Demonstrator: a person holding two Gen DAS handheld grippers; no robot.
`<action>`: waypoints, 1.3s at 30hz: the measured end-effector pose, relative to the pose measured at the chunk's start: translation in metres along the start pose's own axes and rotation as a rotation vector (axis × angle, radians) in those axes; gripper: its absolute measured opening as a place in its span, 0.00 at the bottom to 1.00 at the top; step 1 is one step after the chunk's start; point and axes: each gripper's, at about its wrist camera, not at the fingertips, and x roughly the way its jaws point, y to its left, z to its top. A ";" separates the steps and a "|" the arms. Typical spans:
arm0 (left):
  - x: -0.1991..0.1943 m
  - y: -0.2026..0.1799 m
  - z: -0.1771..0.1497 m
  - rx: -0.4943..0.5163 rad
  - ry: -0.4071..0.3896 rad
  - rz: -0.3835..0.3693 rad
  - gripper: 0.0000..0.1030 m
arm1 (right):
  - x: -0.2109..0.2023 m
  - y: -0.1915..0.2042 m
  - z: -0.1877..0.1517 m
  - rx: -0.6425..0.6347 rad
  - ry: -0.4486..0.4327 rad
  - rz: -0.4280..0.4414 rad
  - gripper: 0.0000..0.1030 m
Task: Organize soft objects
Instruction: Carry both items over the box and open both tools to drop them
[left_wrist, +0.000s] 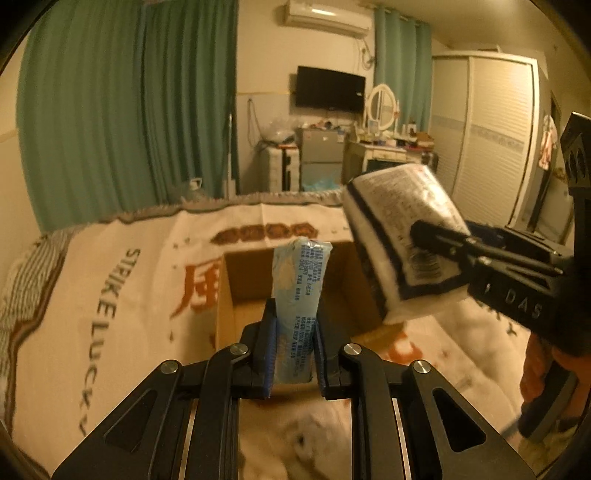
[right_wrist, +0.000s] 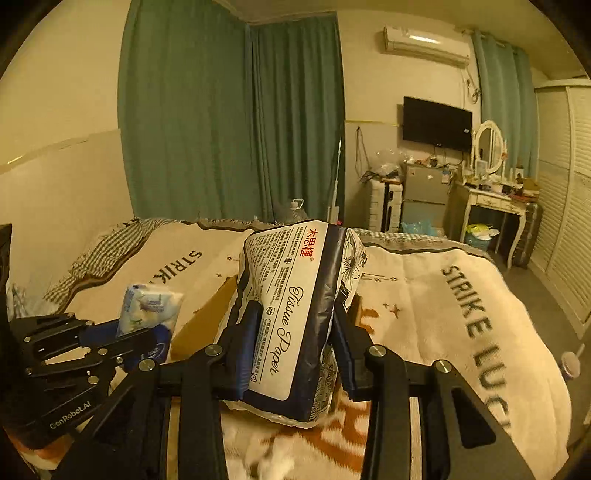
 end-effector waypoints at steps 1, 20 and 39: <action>0.010 0.000 0.004 0.003 0.007 0.008 0.16 | 0.015 -0.003 0.005 0.007 0.010 0.010 0.36; 0.133 0.012 0.004 0.042 0.147 0.079 0.73 | 0.143 -0.040 -0.028 0.090 0.159 0.056 0.60; -0.097 0.007 0.051 -0.005 -0.156 0.125 0.84 | -0.101 0.005 0.032 -0.054 -0.039 -0.086 1.00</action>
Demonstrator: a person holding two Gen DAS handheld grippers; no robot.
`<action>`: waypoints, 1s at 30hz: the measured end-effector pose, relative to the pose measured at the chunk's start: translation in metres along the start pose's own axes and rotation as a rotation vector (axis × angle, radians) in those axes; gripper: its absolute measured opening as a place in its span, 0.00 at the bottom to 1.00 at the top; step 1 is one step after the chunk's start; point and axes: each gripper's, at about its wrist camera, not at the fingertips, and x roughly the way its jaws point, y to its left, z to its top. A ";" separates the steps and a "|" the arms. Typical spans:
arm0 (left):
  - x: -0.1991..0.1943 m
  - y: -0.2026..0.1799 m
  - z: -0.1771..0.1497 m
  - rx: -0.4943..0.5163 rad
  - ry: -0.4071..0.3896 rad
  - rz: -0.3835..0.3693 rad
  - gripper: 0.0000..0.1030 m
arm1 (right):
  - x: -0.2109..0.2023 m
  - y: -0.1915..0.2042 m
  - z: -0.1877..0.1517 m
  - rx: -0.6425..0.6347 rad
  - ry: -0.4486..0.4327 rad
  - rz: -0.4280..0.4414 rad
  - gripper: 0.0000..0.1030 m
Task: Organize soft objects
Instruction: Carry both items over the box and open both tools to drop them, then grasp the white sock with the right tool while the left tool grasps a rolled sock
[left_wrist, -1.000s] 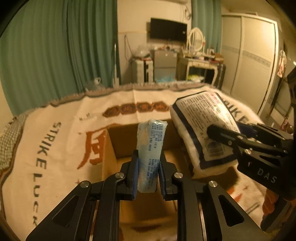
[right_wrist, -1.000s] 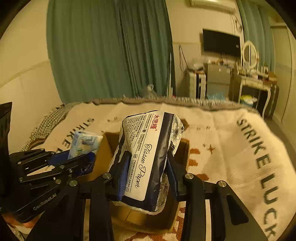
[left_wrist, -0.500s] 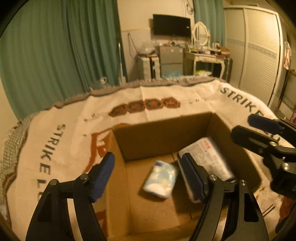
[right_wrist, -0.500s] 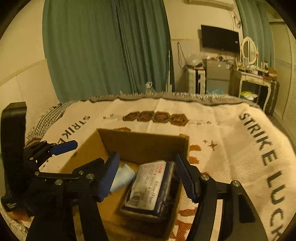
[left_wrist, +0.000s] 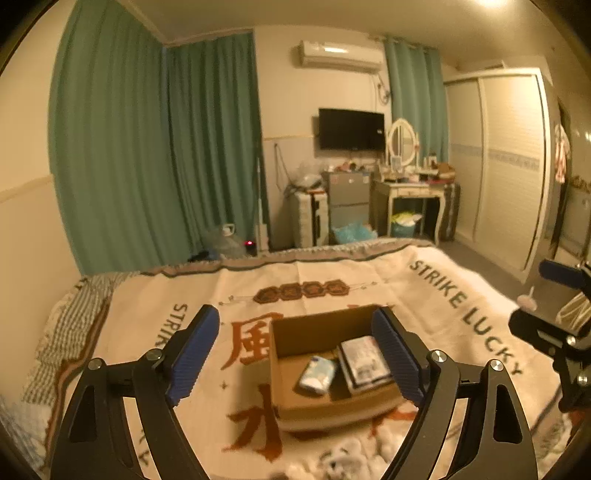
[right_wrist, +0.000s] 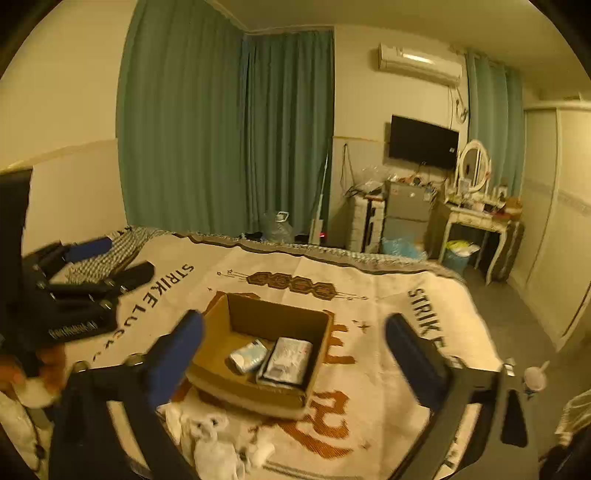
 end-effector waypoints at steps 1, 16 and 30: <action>-0.011 0.002 -0.004 -0.009 -0.006 0.002 0.84 | -0.010 0.002 -0.002 -0.002 -0.005 0.005 1.00; -0.005 -0.003 -0.140 -0.020 0.153 0.103 0.84 | -0.014 0.038 -0.133 0.055 0.142 0.082 1.00; 0.039 0.007 -0.219 -0.015 0.303 0.070 0.84 | 0.091 0.073 -0.216 0.039 0.343 0.117 0.89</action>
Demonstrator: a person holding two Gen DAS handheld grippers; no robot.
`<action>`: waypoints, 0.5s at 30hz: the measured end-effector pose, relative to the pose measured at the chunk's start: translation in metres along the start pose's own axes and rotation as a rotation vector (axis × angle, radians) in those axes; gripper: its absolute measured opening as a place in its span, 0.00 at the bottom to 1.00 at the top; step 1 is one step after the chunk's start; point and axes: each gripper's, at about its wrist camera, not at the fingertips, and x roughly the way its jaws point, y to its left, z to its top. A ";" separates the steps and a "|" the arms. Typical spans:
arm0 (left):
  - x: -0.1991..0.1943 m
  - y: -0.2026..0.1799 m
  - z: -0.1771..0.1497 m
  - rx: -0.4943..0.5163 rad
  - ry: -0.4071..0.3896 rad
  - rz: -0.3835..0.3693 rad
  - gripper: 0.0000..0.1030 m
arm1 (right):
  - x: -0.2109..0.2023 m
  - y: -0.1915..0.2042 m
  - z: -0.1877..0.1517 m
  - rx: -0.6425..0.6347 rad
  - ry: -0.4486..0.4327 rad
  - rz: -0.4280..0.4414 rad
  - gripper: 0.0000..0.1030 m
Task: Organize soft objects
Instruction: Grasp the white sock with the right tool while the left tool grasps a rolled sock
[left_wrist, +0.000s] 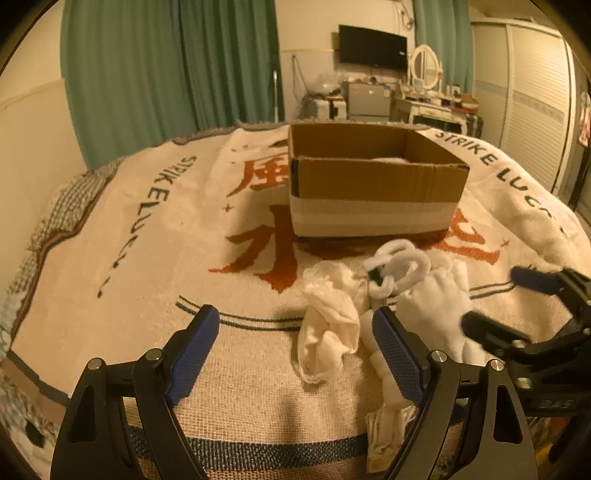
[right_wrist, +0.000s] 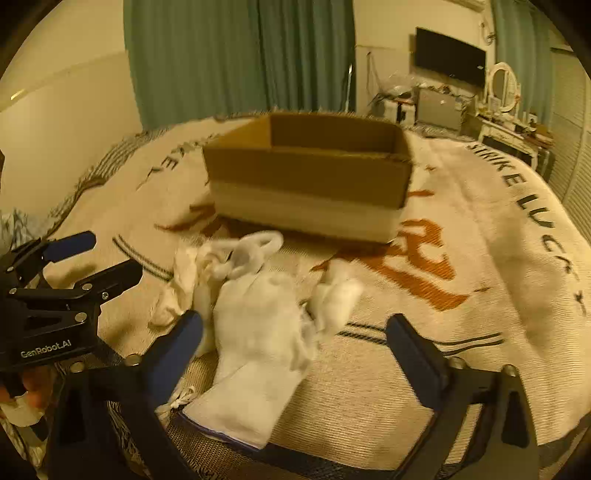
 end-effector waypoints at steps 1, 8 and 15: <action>-0.001 0.001 -0.001 -0.003 -0.004 -0.005 0.84 | 0.004 0.003 -0.001 -0.005 0.013 0.004 0.85; -0.003 0.002 -0.002 -0.003 -0.012 -0.015 0.84 | 0.032 0.016 -0.013 -0.027 0.104 0.061 0.73; -0.007 -0.012 -0.001 0.043 -0.011 -0.029 0.83 | 0.010 0.004 -0.017 -0.007 0.048 0.066 0.42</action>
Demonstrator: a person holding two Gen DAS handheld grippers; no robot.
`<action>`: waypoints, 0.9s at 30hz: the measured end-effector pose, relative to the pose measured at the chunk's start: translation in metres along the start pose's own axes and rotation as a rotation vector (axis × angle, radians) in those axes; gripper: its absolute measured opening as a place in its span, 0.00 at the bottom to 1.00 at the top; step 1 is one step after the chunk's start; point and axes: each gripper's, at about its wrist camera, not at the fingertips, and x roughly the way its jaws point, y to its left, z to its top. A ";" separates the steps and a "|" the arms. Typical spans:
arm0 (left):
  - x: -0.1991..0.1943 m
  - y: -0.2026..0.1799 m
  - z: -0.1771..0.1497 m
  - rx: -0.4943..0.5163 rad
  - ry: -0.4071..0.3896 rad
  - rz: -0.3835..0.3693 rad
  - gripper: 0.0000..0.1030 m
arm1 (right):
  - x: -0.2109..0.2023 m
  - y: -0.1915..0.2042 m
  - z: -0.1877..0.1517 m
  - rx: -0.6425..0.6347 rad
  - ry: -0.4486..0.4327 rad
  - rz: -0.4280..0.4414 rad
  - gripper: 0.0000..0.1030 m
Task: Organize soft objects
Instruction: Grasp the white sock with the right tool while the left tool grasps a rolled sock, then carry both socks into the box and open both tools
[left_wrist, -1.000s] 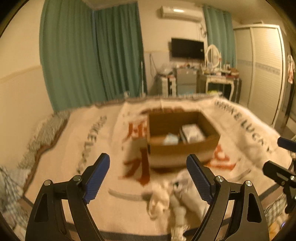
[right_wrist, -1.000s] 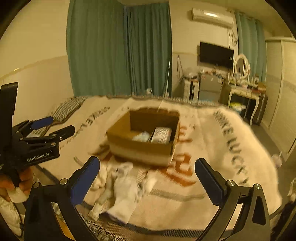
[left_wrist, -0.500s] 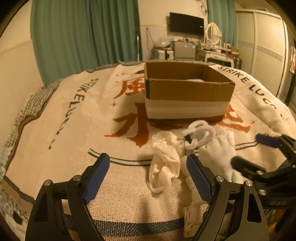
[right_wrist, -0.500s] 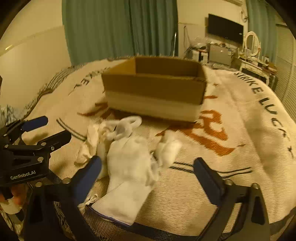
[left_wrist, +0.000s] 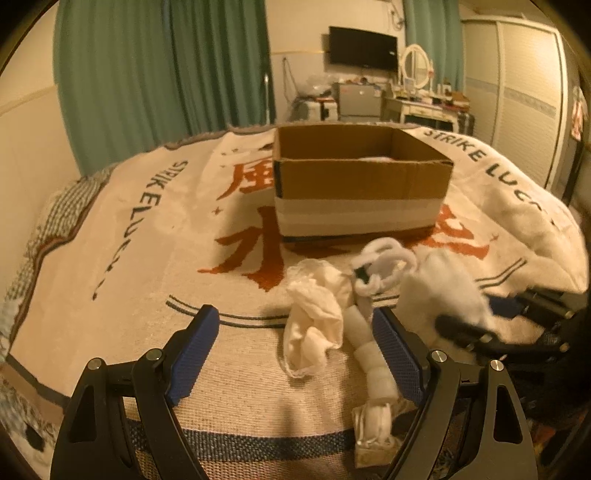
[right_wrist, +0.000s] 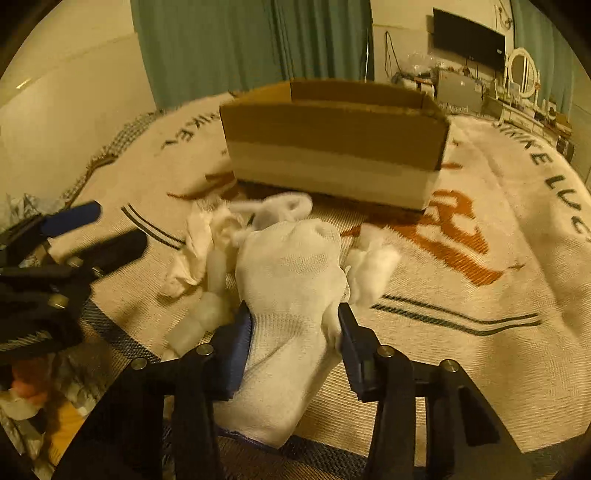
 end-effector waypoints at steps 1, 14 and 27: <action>-0.001 -0.003 0.000 0.008 -0.004 -0.004 0.83 | -0.007 -0.001 0.001 0.001 -0.016 -0.004 0.42; 0.031 -0.050 -0.018 0.085 0.132 -0.114 0.54 | -0.063 -0.035 0.016 0.074 -0.168 -0.045 0.42; 0.061 -0.046 -0.024 0.065 0.205 -0.151 0.30 | -0.043 -0.061 0.009 0.136 -0.115 -0.064 0.42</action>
